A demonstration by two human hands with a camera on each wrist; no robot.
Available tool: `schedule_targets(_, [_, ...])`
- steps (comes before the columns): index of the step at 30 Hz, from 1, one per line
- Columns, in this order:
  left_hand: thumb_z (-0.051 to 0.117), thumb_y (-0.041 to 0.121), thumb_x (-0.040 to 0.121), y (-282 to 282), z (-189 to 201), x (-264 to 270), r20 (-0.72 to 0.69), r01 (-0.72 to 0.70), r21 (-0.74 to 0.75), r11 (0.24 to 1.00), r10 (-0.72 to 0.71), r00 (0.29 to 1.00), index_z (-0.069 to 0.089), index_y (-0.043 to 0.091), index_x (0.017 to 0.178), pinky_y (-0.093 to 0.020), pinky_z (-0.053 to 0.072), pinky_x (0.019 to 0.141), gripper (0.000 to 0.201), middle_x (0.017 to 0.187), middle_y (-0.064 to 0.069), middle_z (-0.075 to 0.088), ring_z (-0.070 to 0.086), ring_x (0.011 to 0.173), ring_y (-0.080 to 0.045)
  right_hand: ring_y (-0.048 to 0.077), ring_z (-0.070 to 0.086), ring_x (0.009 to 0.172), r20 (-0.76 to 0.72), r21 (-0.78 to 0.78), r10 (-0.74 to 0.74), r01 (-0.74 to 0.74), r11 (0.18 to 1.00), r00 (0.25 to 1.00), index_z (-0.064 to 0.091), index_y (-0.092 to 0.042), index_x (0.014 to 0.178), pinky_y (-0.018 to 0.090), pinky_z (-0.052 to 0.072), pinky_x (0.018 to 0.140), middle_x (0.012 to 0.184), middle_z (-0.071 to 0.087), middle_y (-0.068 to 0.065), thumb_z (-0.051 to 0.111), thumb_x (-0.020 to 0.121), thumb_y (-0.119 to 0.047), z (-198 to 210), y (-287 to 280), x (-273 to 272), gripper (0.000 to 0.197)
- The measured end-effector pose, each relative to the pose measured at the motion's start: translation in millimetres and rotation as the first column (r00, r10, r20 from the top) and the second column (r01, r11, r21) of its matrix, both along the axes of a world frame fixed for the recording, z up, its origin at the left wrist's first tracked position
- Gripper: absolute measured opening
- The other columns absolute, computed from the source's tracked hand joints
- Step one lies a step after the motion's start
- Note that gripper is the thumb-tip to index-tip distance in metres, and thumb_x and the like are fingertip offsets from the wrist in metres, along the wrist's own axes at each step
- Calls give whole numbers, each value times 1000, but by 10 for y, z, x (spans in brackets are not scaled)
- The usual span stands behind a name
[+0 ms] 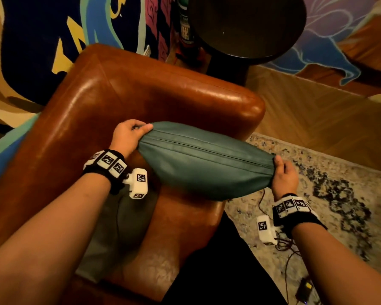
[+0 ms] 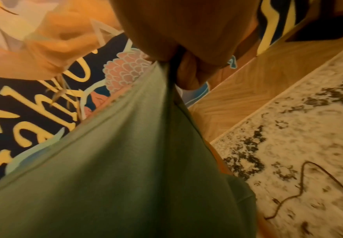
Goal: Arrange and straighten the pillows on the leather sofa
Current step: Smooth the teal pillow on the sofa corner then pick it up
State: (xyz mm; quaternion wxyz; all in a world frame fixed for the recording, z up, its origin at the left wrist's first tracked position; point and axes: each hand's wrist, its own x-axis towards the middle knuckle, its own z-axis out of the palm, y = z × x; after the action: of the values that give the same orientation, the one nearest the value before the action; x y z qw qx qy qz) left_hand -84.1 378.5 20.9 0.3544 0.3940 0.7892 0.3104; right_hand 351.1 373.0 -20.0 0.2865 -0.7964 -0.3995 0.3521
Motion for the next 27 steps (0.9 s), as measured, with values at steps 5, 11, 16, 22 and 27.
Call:
schedule_targets(5, [69, 5, 90, -79, 18, 104, 376, -9, -101, 995, 47, 925, 70, 14, 87, -16, 42, 48, 9, 83, -8, 67, 57, 71, -16, 44, 50, 123, 174, -453, 46, 39, 891, 984, 48, -3, 126, 51, 42, 100, 132, 52, 26, 58, 96, -39, -77, -86, -55, 48])
schedule_targets(11, [69, 7, 90, 119, 498, 529, 389, -52, 32, 998, 35, 921, 73, 10, 94, -21, 37, 45, 8, 81, -12, 66, 50, 57, -14, 31, 2, 153, 413, -72, 583, -614, 786, 699, 15, -19, 157, 51, 11, 119, 165, 9, 14, 57, 84, -67, 632, -220, -1252, 97])
schedule_targets(16, [73, 21, 85, 257, 1175, 1119, -79, 293, 280, 914, -283, 956, 78, 16, 99, -16, 50, 73, 16, 86, 5, 74, 65, 74, 2, 24, 25, 149, -66, 285, 593, -555, 782, 802, 26, -14, 154, 40, 21, 122, 158, 33, 9, 65, 88, -35, 1174, 31, -2069, 80])
schedule_targets(22, [52, 40, 97, 258, 764, 1089, -255, 439, -5, 899, -425, 868, 64, 24, 127, -40, 44, 104, 35, 128, -5, 63, 57, 121, -26, 21, 62, 106, -202, 159, 244, -214, 964, 949, 65, -11, 120, 20, 40, 83, 109, 69, 5, 57, 97, -21, 874, 170, -1747, 27])
schedule_targets(27, [46, 30, 102, 59, 137, 581, -343, 252, -427, 868, -414, 843, 58, 25, 124, -50, 37, 104, 26, 136, -14, 46, 42, 128, -42, 30, 63, 105, -218, 31, -11, 18, 999, 976, 64, -6, 110, 33, 46, 92, 107, 68, 13, 61, 96, -28, 437, -16, -1247, 27])
